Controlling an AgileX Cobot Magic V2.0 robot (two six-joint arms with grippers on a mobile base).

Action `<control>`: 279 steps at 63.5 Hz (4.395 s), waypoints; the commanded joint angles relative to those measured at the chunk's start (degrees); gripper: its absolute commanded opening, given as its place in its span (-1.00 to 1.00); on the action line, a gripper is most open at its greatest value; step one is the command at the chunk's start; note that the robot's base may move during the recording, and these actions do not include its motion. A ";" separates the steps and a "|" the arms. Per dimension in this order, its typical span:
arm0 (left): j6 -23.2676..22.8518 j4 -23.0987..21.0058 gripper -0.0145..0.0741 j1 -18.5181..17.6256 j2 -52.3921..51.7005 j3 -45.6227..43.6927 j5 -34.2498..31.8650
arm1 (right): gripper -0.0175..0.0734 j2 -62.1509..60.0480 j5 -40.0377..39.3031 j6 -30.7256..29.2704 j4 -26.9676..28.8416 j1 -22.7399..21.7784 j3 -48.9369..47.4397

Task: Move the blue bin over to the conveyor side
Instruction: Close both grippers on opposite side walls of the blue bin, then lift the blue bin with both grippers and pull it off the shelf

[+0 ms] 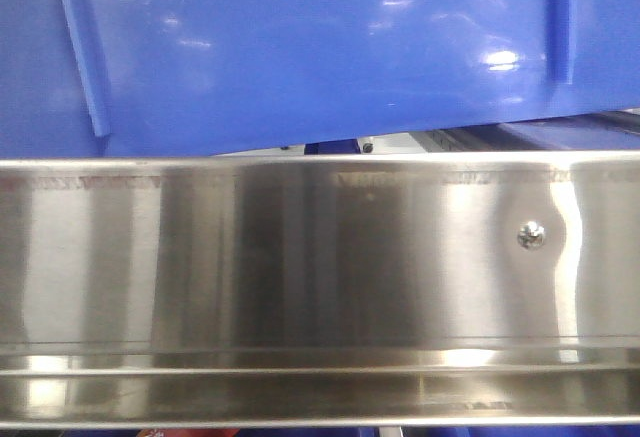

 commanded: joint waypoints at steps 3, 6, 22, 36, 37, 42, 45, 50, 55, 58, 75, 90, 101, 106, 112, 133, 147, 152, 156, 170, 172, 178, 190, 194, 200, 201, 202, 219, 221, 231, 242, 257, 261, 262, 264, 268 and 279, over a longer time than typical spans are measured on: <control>-0.42 -2.05 -0.26 -0.35 1.92 -0.47 -4.43 | -0.79 -0.20 -0.63 -0.71 -1.08 -0.04 -0.47; -0.42 -2.07 -0.11 -0.35 2.43 -0.47 -5.42 | -0.79 -0.20 -0.63 -0.71 -1.08 -0.04 -0.47; -0.42 -5.83 0.36 -0.35 5.81 -1.48 -4.52 | -0.79 -0.20 -0.63 -0.71 -1.08 -0.04 -0.47; -0.73 -5.92 0.28 -0.35 10.62 -6.09 0.47 | -0.79 -0.20 -0.63 -0.71 -1.08 -0.04 -0.47; -0.93 -5.92 0.27 -0.35 11.13 -6.49 1.18 | -0.79 -0.20 -0.63 -0.71 -1.08 -0.04 -0.47; -1.92 -4.82 0.25 -0.35 12.87 -8.43 5.43 | -0.79 -0.20 -0.63 -0.71 -1.08 -0.04 -0.47; -2.51 -4.33 0.24 -0.35 13.70 -9.08 7.10 | -0.79 -0.20 -0.63 -0.71 -1.08 -0.04 -0.47; -4.68 -3.93 0.24 -0.35 14.62 -9.17 8.94 | -0.79 -0.20 -0.63 -0.71 -1.08 -0.04 -0.47; -6.37 -3.93 0.24 -0.35 14.99 -9.17 9.69 | -0.79 -0.20 -0.63 -0.71 -1.08 -0.04 -0.47; -6.46 -3.93 0.24 -0.35 14.99 -9.17 9.80 | -0.79 -0.20 -0.63 -0.71 -1.08 -0.04 -0.47; -6.44 -3.93 0.23 -0.35 14.99 -9.17 10.52 | -0.79 -0.20 -0.63 -0.71 -1.08 -0.04 -0.47; -6.44 -4.18 0.05 -0.35 14.99 -9.17 10.52 | -0.79 -0.20 -0.63 -0.71 -1.08 -0.04 -0.47; -6.44 -4.28 -0.41 -0.35 14.99 -9.17 10.52 | -0.79 -0.20 -0.63 -0.71 -1.08 -0.04 -0.47; -6.12 -4.28 -0.67 -0.35 14.99 -9.17 10.52 | -0.79 -0.20 -0.63 -0.71 -1.08 -0.04 -0.47; -6.12 -4.28 -0.71 -0.35 14.99 -9.17 10.52 | -0.79 -0.20 -0.63 -0.71 -1.08 -0.04 -0.47; -6.12 -5.57 -0.71 -0.35 14.99 -9.51 10.41 | -0.79 -0.20 -0.63 -0.71 -1.08 -0.04 -0.47; -7.52 0.75 -0.72 -6.55 14.99 -13.61 11.70 | -0.79 -2.49 -0.63 0.35 -0.51 -0.04 -0.57; -11.45 4.38 -0.72 -8.71 14.99 -16.31 13.13 | -0.79 -4.09 -0.63 0.35 -0.26 -0.14 -0.57; -11.96 6.08 -0.72 -9.48 14.99 -19.24 14.76 | -0.79 -5.16 -0.63 0.35 -0.26 -0.14 -0.57; -12.05 6.16 -0.72 -9.71 14.99 -26.73 19.50 | -0.79 -8.47 -0.63 1.66 -0.26 -0.14 -0.32; -12.05 6.16 -0.72 -9.71 14.76 -27.25 19.81 | -0.79 -9.17 -0.63 2.02 -0.26 -0.14 0.02; -12.05 6.16 -0.72 -9.71 13.86 -27.52 20.71 | -0.79 -11.36 -0.63 3.40 -0.26 -0.14 1.69; -12.05 6.16 -0.72 -9.71 11.06 -27.52 21.51 | -0.79 -16.32 -0.63 3.96 -0.26 -0.14 6.34; -12.05 6.16 -0.72 -9.71 9.95 -27.52 21.51 | -0.79 -17.93 -0.63 4.06 -0.26 -0.14 6.96; -12.05 6.16 -0.72 -9.71 7.95 -27.37 21.51 | -0.79 -20.51 -0.63 4.06 -0.76 -0.14 7.78; -12.05 6.16 -0.72 -9.71 7.55 -27.28 21.51 | -0.79 -20.86 -0.63 4.06 -0.90 -0.14 8.12; -12.05 6.03 -0.72 -9.71 7.18 -27.11 21.51 | -0.79 -21.22 -0.63 4.06 -0.90 -0.14 8.20; -12.05 5.94 -0.72 -9.71 -0.08 -21.00 21.51 | -0.79 -25.80 -2.60 4.06 -1.03 -0.14 8.61; -12.05 5.94 -0.72 -9.71 -0.75 -20.48 21.51 | -0.79 -26.22 -2.75 4.06 -1.03 -0.14 8.61; -12.05 5.94 -0.72 -9.71 -3.20 -20.21 21.51 | -0.79 -27.15 -1.69 4.06 -1.03 -0.14 8.61; -12.05 5.94 -0.72 -9.71 -3.61 -20.21 21.51 | -0.79 -27.15 -1.69 4.06 -1.03 -0.14 8.61; -12.05 5.94 -0.72 -9.71 -3.61 -20.21 21.51 | -0.79 -27.15 -1.69 4.06 -1.03 -0.14 8.61; -12.05 5.94 -0.72 -9.71 -3.61 -20.21 21.51 | -0.79 -27.15 -1.69 4.06 -1.03 -0.14 8.61; -12.05 5.94 -0.72 -9.71 -3.61 -20.21 21.51 | -0.79 -27.15 -1.69 4.06 -1.03 -0.14 8.61; -12.05 5.94 -0.72 -9.71 -3.61 -20.21 21.51 | -0.79 -27.15 -1.69 4.06 -1.03 -0.14 8.61; -12.05 5.94 -0.72 -9.71 -3.61 -20.21 21.51 | -0.79 -27.15 -1.69 4.06 -1.03 -0.14 8.61; -12.05 5.94 -0.72 -9.71 -3.61 -20.21 21.51 | -0.79 -27.15 -1.69 4.06 -1.03 -0.14 8.61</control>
